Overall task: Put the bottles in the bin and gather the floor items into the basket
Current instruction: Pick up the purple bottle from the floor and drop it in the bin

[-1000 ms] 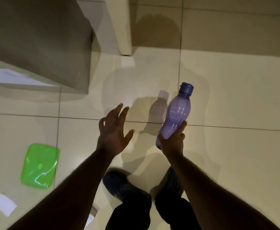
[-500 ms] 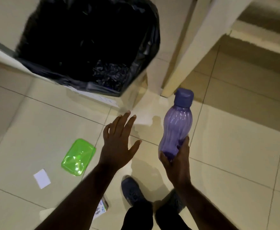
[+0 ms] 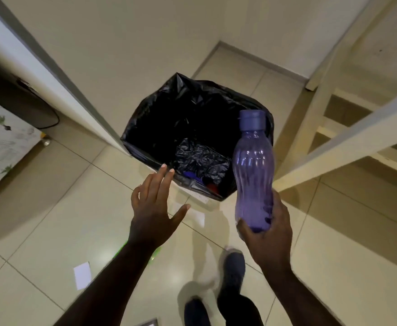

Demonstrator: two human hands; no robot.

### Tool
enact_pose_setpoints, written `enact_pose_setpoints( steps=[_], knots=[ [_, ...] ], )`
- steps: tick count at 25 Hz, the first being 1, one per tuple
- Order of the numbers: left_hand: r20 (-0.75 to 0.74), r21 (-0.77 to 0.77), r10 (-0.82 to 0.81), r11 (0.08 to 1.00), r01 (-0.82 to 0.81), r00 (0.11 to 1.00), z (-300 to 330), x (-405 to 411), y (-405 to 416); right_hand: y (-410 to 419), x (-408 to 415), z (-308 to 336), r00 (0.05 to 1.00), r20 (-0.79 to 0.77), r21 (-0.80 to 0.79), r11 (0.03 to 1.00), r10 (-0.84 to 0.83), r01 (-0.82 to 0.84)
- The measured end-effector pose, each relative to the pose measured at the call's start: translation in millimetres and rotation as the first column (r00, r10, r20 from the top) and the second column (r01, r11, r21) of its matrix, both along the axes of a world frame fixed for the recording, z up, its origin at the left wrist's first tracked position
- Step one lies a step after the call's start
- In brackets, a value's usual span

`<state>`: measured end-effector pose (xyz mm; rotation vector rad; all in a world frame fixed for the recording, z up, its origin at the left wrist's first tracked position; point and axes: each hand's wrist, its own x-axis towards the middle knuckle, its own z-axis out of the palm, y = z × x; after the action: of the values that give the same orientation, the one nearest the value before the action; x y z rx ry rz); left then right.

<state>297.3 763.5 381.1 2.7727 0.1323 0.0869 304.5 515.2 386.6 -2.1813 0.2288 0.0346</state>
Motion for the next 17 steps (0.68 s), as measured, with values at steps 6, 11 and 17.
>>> enact_pose_setpoints(
  steps=[6, 11, 17],
  knots=[
    [-0.080, 0.025, 0.113, 0.993, -0.112, 0.990, -18.1, 62.2, 44.9, 66.0, 113.4, 9.5, 0.981, -0.139, -0.141, 0.977, 0.138, -0.157],
    [-0.147, 0.048, 0.136, 0.990, -0.130, 0.980, -63.7, 96.1, 61.8, 112.2, 187.7, -47.8, 0.923, -0.345, -0.291, 0.916, 0.168, -0.276],
    [-0.205, -0.021, 0.184, 0.981, -0.192, 0.961, -114.8, 101.8, 63.3, 151.5, 238.8, -156.3, 0.816, -0.575, -0.422, 0.833, 0.059, -0.357]
  ],
)
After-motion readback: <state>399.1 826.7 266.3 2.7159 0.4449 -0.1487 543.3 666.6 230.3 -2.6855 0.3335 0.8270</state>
